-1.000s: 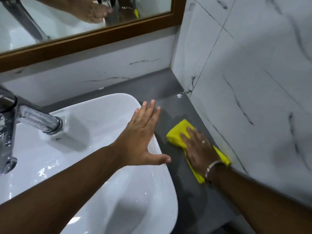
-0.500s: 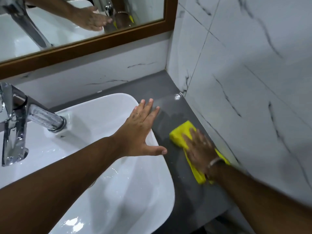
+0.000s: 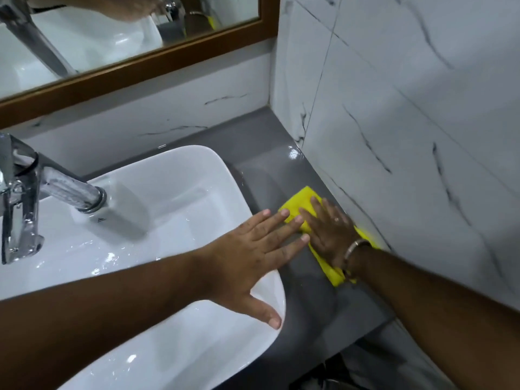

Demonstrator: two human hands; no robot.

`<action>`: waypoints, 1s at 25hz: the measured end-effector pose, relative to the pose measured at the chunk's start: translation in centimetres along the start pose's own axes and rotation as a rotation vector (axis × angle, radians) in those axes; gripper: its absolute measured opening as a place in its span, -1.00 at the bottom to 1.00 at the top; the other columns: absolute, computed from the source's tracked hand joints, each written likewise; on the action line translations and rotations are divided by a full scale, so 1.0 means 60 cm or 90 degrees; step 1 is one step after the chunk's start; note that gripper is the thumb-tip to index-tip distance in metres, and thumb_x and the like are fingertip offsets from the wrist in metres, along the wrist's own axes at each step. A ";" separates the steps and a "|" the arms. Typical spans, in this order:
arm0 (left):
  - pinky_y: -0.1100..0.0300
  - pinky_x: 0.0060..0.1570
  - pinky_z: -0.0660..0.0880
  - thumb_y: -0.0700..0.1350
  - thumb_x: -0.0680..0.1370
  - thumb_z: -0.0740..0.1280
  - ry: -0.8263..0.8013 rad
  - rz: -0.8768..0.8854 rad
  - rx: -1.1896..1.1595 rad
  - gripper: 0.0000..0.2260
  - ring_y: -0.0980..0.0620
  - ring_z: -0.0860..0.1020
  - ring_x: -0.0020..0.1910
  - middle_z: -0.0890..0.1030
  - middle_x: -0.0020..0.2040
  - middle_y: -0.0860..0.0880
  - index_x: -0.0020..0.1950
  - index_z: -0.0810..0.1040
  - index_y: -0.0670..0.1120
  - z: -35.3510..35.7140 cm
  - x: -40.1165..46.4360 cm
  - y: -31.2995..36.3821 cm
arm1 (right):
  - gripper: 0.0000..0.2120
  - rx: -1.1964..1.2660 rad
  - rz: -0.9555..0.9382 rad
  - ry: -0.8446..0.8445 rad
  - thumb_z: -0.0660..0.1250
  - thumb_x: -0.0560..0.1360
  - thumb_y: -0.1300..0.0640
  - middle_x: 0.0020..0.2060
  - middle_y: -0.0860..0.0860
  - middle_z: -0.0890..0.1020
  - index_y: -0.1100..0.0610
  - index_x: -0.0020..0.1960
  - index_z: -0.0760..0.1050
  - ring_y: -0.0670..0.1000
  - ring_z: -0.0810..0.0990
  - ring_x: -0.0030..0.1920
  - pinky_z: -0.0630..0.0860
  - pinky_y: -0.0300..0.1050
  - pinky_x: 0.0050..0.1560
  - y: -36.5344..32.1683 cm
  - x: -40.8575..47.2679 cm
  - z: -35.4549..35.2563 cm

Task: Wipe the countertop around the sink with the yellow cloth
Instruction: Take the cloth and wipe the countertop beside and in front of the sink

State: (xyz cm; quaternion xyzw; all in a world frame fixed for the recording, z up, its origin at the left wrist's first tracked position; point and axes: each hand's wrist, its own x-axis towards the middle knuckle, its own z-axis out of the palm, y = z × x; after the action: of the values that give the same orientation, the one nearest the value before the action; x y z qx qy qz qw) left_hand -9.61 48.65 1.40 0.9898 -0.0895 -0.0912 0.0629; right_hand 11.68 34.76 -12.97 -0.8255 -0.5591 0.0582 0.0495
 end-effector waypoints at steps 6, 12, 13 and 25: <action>-0.15 0.50 -0.22 0.57 0.28 0.16 -0.041 -0.026 0.015 0.16 -0.18 -0.28 0.53 -0.18 0.57 -0.21 0.57 -0.16 -0.17 -0.002 0.002 0.012 | -0.42 -0.019 -0.141 -0.039 -0.07 0.52 -0.06 0.49 0.18 0.18 -0.03 0.51 -0.07 0.28 0.23 0.44 0.30 0.29 0.35 -0.072 -0.018 0.036; -0.13 0.49 -0.29 0.57 0.26 0.18 -0.033 -0.030 -0.003 0.18 -0.15 -0.31 0.53 -0.22 0.57 -0.17 0.56 -0.20 -0.16 0.001 0.001 0.009 | -0.45 -0.016 -0.066 0.009 0.05 0.47 -0.09 0.47 0.15 0.27 -0.11 0.45 0.08 0.29 0.28 0.42 0.34 0.33 0.31 0.000 -0.003 0.018; -0.12 0.48 -0.31 0.58 0.26 0.17 -0.038 -0.036 -0.002 0.18 -0.13 -0.33 0.52 -0.23 0.57 -0.16 0.56 -0.21 -0.16 -0.002 0.002 0.008 | -0.46 -0.005 0.011 0.023 0.04 0.47 -0.09 0.47 0.17 0.26 -0.09 0.44 0.10 0.31 0.28 0.41 0.35 0.33 0.30 -0.009 0.041 0.017; -0.30 0.35 0.08 0.43 0.49 -0.04 0.051 -0.635 -0.159 -0.20 -0.38 0.22 0.45 0.19 0.53 -0.26 0.53 0.21 -0.09 0.072 -0.081 0.192 | -0.46 -0.015 0.079 -0.034 0.02 0.48 -0.08 0.48 0.19 0.23 -0.04 0.45 0.16 0.33 0.25 0.42 0.32 0.28 0.33 -0.007 0.027 -0.009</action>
State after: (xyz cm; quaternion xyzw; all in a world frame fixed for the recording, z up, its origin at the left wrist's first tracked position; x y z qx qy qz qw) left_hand -17.06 37.83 -0.37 0.8998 0.4075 -0.0818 0.1327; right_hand 12.01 36.43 -12.45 -0.8574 -0.5085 0.0764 0.0215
